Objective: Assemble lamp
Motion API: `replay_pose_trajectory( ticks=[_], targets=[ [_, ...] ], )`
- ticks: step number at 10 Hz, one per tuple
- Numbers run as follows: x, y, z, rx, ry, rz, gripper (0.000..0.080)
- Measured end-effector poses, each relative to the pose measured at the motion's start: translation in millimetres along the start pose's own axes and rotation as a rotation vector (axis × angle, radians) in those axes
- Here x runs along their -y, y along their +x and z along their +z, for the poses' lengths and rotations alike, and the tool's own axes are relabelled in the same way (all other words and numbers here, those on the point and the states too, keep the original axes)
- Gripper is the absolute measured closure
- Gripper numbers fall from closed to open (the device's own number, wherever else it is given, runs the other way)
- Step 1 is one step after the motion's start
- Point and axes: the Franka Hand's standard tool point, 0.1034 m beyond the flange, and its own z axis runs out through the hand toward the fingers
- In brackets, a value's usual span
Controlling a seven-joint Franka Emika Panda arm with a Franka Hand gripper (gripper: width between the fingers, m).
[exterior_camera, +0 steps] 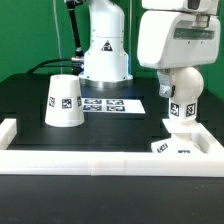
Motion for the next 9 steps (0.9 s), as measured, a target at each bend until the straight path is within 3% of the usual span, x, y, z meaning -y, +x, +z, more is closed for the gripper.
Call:
replay_pose_trajectory(
  ticks=[6, 9],
  targets=[
    [1.9, 1.3, -0.3, -0.001, 0.002, 0.395, 0.0223],
    [8.7, 3.8, -0.7, 0.007, 0.002, 0.717, 0.0223]
  ],
)
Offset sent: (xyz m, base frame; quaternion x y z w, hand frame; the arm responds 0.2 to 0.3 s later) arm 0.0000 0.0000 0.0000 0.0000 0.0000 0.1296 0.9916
